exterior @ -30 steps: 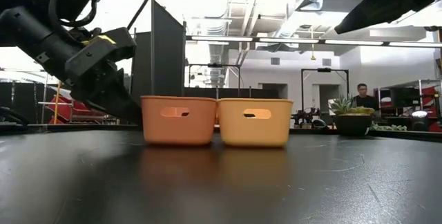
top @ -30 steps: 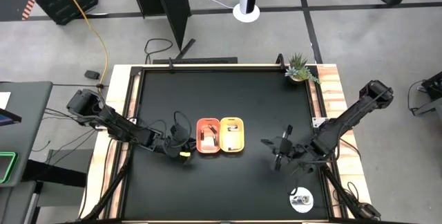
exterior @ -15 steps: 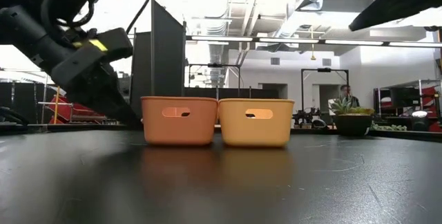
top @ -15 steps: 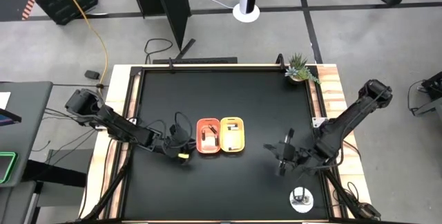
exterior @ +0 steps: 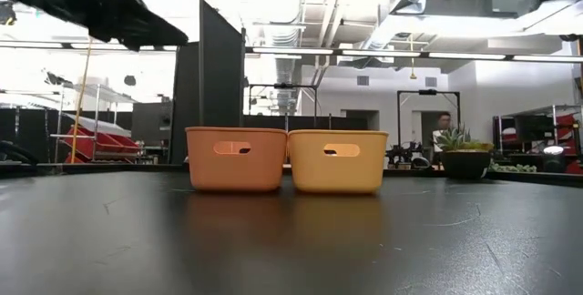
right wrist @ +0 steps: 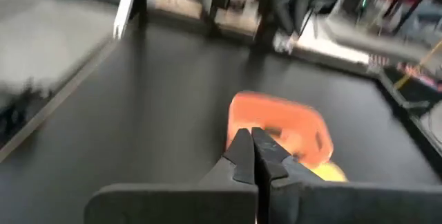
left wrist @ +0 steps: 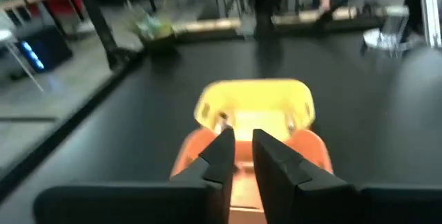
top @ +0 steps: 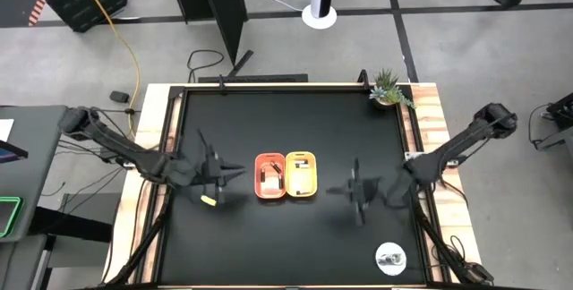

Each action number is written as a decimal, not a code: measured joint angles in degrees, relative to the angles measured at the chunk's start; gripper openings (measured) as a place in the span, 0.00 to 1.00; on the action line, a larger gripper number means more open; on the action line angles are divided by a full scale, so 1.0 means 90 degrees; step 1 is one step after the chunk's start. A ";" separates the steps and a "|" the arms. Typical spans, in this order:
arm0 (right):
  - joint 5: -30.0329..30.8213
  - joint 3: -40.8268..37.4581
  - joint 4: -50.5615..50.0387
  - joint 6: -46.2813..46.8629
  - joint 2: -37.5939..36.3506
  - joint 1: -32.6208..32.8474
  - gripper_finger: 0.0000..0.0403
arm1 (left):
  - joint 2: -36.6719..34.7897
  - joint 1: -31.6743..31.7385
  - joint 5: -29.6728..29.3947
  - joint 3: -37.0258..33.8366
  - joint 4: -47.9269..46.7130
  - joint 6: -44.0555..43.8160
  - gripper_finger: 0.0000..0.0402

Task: Sort batteries
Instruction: Return to Home Position

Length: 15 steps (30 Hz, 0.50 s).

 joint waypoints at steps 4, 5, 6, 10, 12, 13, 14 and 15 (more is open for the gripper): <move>-0.0733 -0.1600 0.1714 -0.0317 -0.1315 -0.0531 0.00 | -0.1249 0.0352 0.0544 -0.0987 0.0949 0.0332 0.03; -0.0775 -0.1963 0.1925 -0.0356 -0.1690 -0.0604 0.00 | -0.1550 0.0449 0.0727 -0.1248 0.1096 0.0323 0.02; -0.0783 -0.2311 0.1989 -0.0370 -0.2106 -0.0668 0.00 | -0.1797 0.0539 0.0902 -0.1465 0.1224 0.0295 0.01; -0.0889 -0.3269 0.2132 -0.0581 -0.3559 -0.1118 0.00 | -0.2580 0.0912 0.1242 -0.2031 0.1281 0.0284 0.00; -0.1247 -0.3625 0.2140 -0.0702 -0.4144 -0.1464 0.00 | -0.2776 0.1159 0.1480 -0.2154 0.1262 0.0388 0.00; -0.1547 -0.3778 0.2147 -0.0713 -0.4410 -0.1688 0.00 | -0.2828 0.1321 0.1665 -0.2177 0.1284 0.0414 0.00; -0.1879 -0.3931 0.2173 -0.0706 -0.4643 -0.1935 0.00 | -0.2846 0.1502 0.1872 -0.2211 0.1311 0.0418 0.00; -0.2177 -0.4071 0.2202 -0.0653 -0.4842 -0.2191 0.00 | -0.2847 0.1689 0.2074 -0.2248 0.1301 0.0413 0.00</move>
